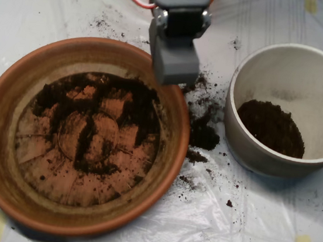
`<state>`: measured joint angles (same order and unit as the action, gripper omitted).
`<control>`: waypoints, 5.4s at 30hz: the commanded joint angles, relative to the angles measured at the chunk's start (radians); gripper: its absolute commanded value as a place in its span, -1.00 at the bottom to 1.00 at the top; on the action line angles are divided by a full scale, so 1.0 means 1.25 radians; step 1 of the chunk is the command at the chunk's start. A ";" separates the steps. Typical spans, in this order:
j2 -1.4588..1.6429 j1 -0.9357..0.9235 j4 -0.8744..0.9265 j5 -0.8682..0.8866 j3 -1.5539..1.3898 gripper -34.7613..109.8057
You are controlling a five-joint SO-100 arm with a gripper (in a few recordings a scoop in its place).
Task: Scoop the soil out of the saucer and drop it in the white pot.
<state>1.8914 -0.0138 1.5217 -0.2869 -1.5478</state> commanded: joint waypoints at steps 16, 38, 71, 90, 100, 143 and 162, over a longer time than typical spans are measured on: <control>-0.164 0.344 0.061 0.006 0.383 -0.53; -0.205 0.314 0.137 0.045 0.492 0.03; -0.205 -0.470 -0.334 0.164 -0.205 0.05; -0.533 -0.622 -0.330 0.200 0.021 -0.04; -0.518 -0.633 -0.334 0.193 -0.007 -0.34; -0.148 -0.207 0.012 0.177 0.157 -0.53; -0.028 0.258 -0.005 0.044 0.283 -0.53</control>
<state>1.8669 0.2347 1.5079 -0.1994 -1.3576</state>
